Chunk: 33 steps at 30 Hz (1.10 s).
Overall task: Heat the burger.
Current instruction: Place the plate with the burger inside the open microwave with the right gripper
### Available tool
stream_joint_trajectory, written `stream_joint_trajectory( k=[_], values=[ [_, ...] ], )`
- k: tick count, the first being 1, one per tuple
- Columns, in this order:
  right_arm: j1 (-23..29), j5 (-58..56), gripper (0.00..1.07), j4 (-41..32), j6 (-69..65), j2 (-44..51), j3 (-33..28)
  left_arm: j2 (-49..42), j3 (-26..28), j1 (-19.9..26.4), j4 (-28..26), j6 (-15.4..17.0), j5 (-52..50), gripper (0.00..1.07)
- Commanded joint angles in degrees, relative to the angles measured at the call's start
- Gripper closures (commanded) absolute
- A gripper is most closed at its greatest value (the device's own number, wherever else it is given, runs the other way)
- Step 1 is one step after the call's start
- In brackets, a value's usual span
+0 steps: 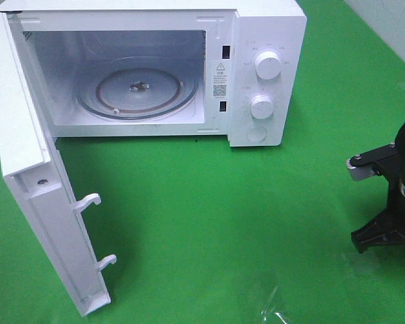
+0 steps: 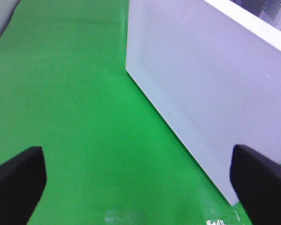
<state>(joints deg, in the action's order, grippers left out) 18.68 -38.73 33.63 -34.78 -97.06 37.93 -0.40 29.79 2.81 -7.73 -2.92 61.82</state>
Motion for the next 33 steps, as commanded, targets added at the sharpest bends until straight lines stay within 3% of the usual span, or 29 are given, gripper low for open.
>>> stream_joint_trajectory(
  k=[1,20,33],
  values=[
    [1.26,-3.44,1.07,3.50,-1.95,2.35,-0.52,-0.80,-0.17,0.23,-0.34,0.00,-0.63,0.07],
    [7.39,-7.28,1.07,4.58,-3.72,9.97,-4.18,-0.80,-0.17,0.23,-0.34,0.00,-0.63,0.07],
    [15.53,-11.69,1.07,4.24,-4.07,15.36,-5.56,-0.80,-0.17,0.23,-0.34,0.00,-0.63,0.07]
  ],
)
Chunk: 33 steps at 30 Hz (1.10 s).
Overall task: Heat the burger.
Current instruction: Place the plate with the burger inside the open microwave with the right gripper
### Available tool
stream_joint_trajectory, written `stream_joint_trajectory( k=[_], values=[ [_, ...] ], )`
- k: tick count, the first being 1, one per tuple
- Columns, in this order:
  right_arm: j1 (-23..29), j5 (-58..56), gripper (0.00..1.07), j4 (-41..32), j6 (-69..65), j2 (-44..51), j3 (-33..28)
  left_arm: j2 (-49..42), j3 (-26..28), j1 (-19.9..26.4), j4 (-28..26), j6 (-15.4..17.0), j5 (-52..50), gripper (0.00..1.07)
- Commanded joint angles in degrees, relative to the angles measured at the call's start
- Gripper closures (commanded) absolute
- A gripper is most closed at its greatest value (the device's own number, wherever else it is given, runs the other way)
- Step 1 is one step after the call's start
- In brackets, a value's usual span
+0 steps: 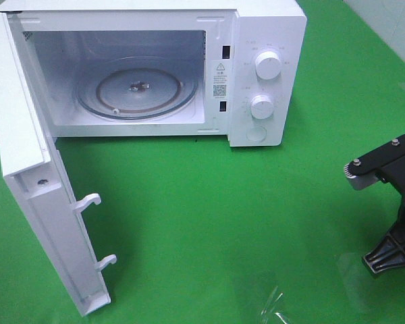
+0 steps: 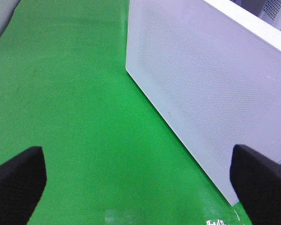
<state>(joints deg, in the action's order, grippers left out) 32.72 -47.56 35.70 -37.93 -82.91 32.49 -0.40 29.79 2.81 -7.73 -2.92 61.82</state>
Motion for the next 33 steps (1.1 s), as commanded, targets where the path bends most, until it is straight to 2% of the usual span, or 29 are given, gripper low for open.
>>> stream_joint_trajectory(
  k=[1,11,14,33],
  values=[
    [1.49,-2.86,1.07,2.18,-0.92,1.20,-0.11,-0.80,-0.17,0.23,-0.34,0.00,-0.63,0.07],
    [8.71,-5.10,1.07,1.03,-2.23,2.29,-0.11,-0.80,-0.17,0.23,-0.34,0.00,-0.63,0.07],
    [12.66,-5.67,1.07,0.80,-3.15,2.29,-0.11,-0.80,-0.17,0.23,-0.34,0.00,-0.63,0.07],
    [29.05,-10.31,1.07,0.97,-5.04,2.29,-0.11,-0.80,-0.17,0.23,-0.34,0.00,-0.63,0.07]
  ],
)
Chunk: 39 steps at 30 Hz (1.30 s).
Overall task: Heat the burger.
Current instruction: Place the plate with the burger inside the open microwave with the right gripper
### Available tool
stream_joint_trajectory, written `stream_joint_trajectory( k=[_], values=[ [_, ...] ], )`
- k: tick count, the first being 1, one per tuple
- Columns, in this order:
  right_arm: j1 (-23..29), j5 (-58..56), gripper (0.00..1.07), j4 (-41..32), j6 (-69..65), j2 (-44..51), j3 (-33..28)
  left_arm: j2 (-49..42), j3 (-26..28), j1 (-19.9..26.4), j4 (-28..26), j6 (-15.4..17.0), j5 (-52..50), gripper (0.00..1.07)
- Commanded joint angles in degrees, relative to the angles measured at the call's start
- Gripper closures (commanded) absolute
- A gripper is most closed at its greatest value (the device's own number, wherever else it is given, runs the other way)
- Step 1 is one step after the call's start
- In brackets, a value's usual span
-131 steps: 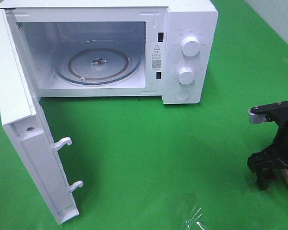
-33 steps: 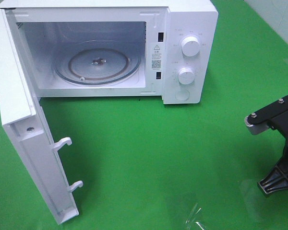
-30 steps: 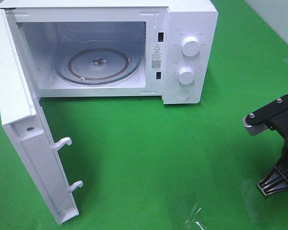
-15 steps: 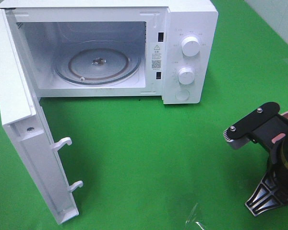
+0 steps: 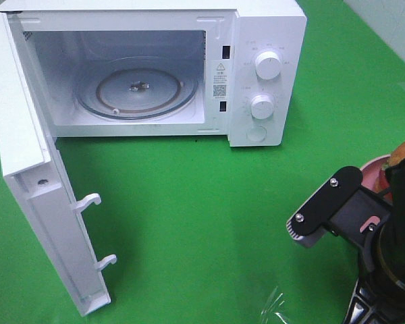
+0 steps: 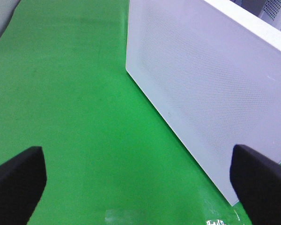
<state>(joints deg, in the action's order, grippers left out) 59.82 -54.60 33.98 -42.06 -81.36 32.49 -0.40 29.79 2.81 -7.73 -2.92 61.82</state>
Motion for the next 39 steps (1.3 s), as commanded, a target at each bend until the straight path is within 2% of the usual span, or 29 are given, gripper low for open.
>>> stream_joint_trajectory(
  k=[1,8,29,39],
  values=[
    [2.81,-3.21,1.07,2.75,-0.92,0.74,-0.11,-0.80,-0.17,0.23,-0.34,0.00,-0.63,0.07],
    [7.51,-3.15,1.07,4.35,0.00,0.74,-0.11,-0.80,-0.17,0.23,-0.34,0.00,-0.63,0.07],
    [7.56,2.35,1.07,14.15,10.14,0.69,-0.06,-0.80,-0.17,0.23,-0.34,0.00,-0.63,0.07],
    [7.56,8.37,1.07,14.78,18.28,0.69,-0.06,-0.80,-0.17,0.23,-0.34,0.00,-0.63,0.07]
  ],
)
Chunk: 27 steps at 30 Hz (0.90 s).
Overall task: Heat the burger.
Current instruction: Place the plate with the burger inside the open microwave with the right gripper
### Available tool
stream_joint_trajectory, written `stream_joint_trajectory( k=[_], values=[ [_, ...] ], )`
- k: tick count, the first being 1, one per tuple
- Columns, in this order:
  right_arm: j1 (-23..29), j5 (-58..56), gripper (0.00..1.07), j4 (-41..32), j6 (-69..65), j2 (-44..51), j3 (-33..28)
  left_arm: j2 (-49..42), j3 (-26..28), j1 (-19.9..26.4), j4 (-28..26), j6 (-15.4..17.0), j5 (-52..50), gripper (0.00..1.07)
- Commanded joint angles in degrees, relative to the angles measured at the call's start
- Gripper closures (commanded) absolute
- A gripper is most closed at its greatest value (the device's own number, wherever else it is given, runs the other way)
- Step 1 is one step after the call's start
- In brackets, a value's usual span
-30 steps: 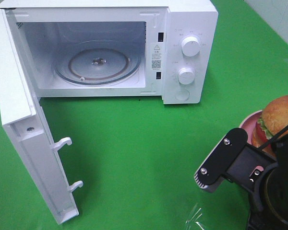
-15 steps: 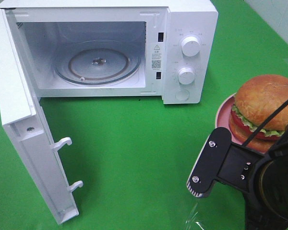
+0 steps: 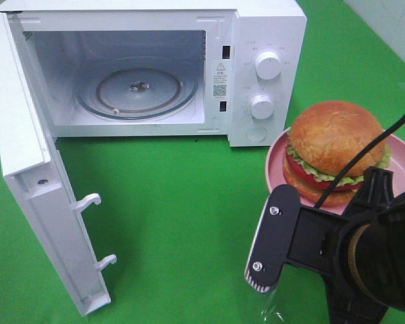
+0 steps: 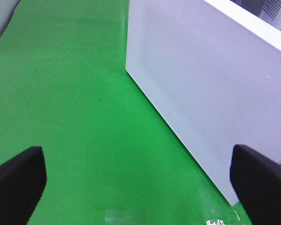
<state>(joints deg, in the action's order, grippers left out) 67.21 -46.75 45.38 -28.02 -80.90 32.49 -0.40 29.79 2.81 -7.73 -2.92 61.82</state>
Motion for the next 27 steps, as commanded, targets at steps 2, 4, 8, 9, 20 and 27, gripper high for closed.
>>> stream_joint_trajectory(
  k=[2,4,8,9,20,27],
  values=[
    [0.17,1.72,1.07,3.72,7.39,0.23,-0.06,-0.80,-0.17,0.23,-0.34,0.00,-0.63,0.07],
    [0.17,1.89,1.07,5.04,10.03,0.23,-0.06,-0.80,-0.17,0.23,-0.34,0.00,-0.63,0.07],
    [0.17,2.41,1.07,5.73,10.83,0.23,-0.06,-0.80,-0.17,0.23,-0.34,0.00,-0.63,0.07],
    [0.17,2.41,1.07,5.73,10.83,0.23,-0.06,-0.80,-0.17,0.23,-0.34,0.00,-0.63,0.07],
    [-0.63,8.94,1.07,5.90,20.23,0.23,-0.06,-0.80,-0.17,0.23,-0.34,0.00,-0.63,0.07],
    [-4.41,13.12,1.07,6.07,29.45,0.23,-0.06,-0.80,-0.17,0.23,-0.34,0.00,-0.63,0.07]
  ],
)
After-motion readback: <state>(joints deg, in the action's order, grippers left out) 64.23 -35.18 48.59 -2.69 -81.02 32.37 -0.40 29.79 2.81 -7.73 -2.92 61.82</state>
